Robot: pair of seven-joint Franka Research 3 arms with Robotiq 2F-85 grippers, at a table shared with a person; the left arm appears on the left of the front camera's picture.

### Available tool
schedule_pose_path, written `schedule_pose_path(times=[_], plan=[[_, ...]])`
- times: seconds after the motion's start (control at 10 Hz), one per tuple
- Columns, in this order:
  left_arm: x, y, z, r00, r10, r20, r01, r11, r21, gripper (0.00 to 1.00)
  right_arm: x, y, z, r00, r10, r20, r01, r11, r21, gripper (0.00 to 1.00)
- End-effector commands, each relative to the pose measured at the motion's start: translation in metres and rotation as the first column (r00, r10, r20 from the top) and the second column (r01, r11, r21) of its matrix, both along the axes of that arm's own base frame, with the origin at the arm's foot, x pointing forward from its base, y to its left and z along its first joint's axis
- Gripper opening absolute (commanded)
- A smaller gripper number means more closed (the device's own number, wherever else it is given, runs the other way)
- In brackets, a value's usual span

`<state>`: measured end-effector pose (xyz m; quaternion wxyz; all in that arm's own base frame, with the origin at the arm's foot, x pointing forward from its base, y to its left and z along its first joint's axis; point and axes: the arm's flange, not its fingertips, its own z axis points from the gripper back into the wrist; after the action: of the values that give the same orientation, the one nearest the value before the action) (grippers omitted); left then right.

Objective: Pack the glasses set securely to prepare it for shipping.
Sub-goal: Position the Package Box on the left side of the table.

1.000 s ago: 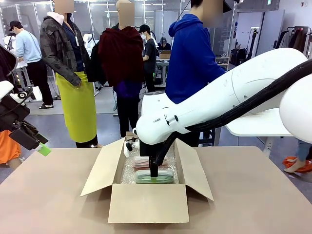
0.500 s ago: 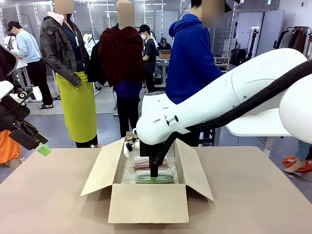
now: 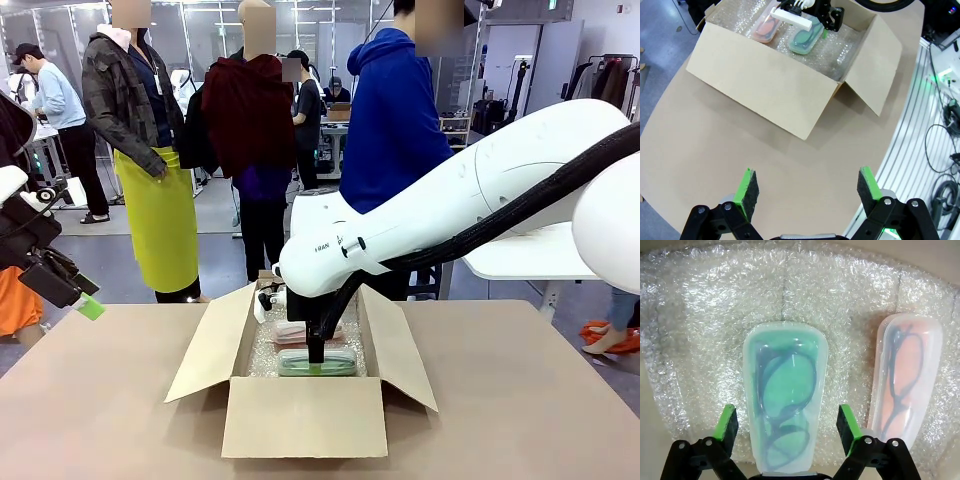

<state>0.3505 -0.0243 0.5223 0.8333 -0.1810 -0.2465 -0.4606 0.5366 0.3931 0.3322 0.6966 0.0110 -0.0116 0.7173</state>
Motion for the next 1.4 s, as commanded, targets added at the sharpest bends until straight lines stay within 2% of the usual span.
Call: schedule_pose_path(times=[0.0,0.5,0.6,0.7,0.9,1.1,1.2,1.3], plan=[[0.0,0.003,0.002,1.0,-0.028,0.004,0.028,0.999,-0.025,1.0,-0.002,0.0,0.0,1.0,0.004,0.0,-0.004,1.0,-0.001,0.99],[0.0,0.003,0.002,1.0,-0.028,0.004,0.028,0.999,-0.025,1.0,0.0,0.0,0.0,1.0,0.0,0.0,0.0,1.0,0.0,1.0],[0.0,0.003,0.002,1.0,-0.028,0.004,0.028,0.999,-0.025,1.0,-0.008,-0.004,0.021,1.0,-0.013,0.028,0.013,1.0,0.002,1.0],[0.0,0.003,0.002,1.0,-0.028,0.004,0.028,0.999,-0.025,1.0,-0.036,-0.037,0.068,0.994,-0.096,0.044,0.092,0.991,0.093,1.0],[0.0,0.003,0.002,1.0,-0.028,0.004,0.028,0.999,-0.025,1.0,-0.043,-0.046,0.084,0.991,-0.112,0.079,0.1,0.985,0.14,1.0],[0.0,0.003,0.002,1.0,-0.028,0.004,0.028,0.999,-0.025,1.0,-0.046,-0.053,0.098,0.982,-0.152,0.112,0.142,0.986,0.088,1.0],[0.0,0.003,0.002,1.0,-0.028,0.004,0.028,0.999,-0.025,1.0,-0.054,-0.076,0.115,0.961,-0.24,0.134,0.22,0.964,0.151,1.0],[0.0,0.003,0.002,1.0,-0.028,0.004,0.028,0.999,-0.025,1.0,-0.066,-0.111,0.132,0.925,-0.359,0.121,0.325,0.916,0.235,1.0]])
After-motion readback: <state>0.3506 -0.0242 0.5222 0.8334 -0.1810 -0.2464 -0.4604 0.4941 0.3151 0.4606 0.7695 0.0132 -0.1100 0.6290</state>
